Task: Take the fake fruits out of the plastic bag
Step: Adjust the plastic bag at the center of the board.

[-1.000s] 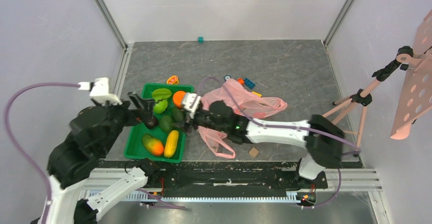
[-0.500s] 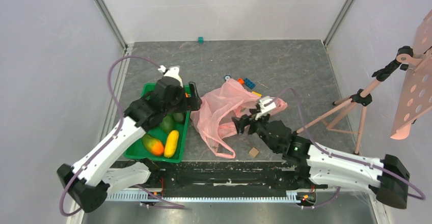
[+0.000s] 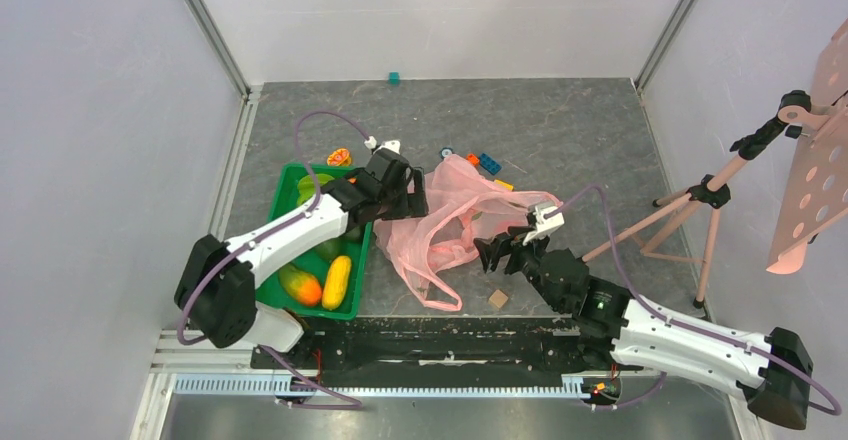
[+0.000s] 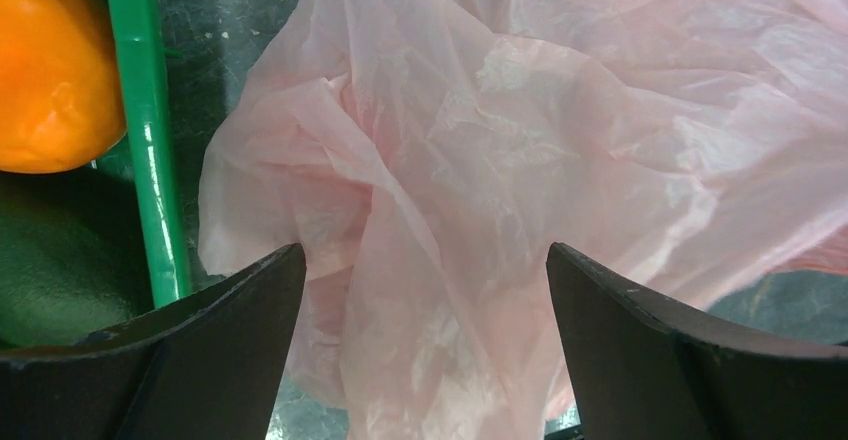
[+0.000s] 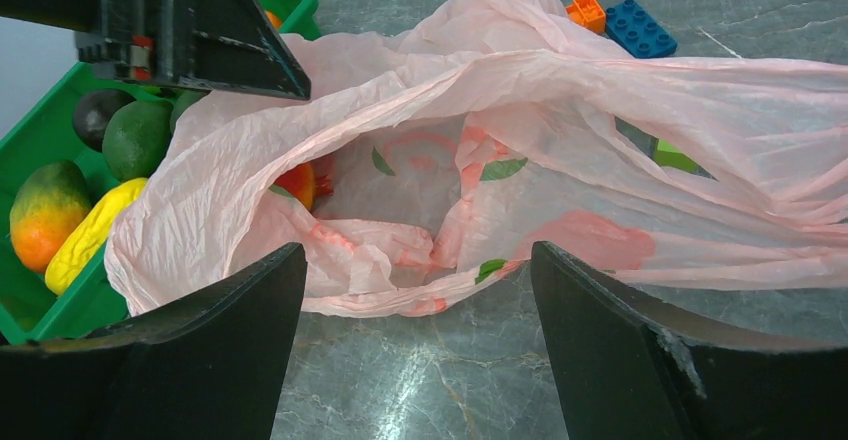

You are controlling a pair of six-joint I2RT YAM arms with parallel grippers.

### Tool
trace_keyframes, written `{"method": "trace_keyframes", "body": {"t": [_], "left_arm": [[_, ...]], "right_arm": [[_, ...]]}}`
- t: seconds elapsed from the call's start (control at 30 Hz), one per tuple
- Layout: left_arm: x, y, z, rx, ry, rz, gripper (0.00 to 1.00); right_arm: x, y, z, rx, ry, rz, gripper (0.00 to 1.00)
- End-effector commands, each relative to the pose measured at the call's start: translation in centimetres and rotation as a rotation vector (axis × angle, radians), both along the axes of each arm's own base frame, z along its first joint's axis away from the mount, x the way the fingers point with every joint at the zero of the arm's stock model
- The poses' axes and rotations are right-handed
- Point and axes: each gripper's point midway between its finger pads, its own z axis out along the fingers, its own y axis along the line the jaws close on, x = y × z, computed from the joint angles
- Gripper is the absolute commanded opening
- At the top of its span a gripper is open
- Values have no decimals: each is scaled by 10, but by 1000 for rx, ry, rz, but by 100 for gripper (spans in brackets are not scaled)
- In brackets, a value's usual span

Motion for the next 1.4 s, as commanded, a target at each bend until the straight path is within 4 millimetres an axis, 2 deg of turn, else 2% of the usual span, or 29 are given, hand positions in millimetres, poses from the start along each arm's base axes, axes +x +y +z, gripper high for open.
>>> {"method": "trace_keyframes", "body": {"t": [0.0,0.13,0.17,0.23,0.33,0.57,0.7,0.77,0.83,0.93,1.17,1.37], "left_arm": [[17,-6,-3,8,-44,47,91],[16,-7,-5,27,-55,32,56],[15,-8,-2,30,-66,24,44],[14,-13,8,23,-92,2,23],[9,-30,30,7,-142,-61,4],[-16,-75,95,-81,-249,-204,2],[-23,-83,124,-137,-286,-233,2],[-23,-80,129,-135,-302,-231,2],[-22,-75,124,-109,-306,-220,2],[-22,-71,103,-64,-279,-215,3],[-20,-76,59,-30,-220,-219,10],[-18,-79,45,-37,-198,-209,31]], "right_arm": [[0,-4,0,27,6,-19,85],[0,-5,3,33,2,-20,85],[0,-5,3,33,3,-20,85],[0,-4,3,32,2,-18,85],[-1,-2,5,30,-5,-4,86],[-7,7,9,55,-40,68,86],[-8,7,5,47,-33,74,86],[-8,7,3,48,-29,74,86],[-8,6,1,53,-29,69,86],[-8,4,-2,48,-24,60,86],[-3,3,-25,-31,25,28,85],[0,8,-43,-68,72,11,72]]}}
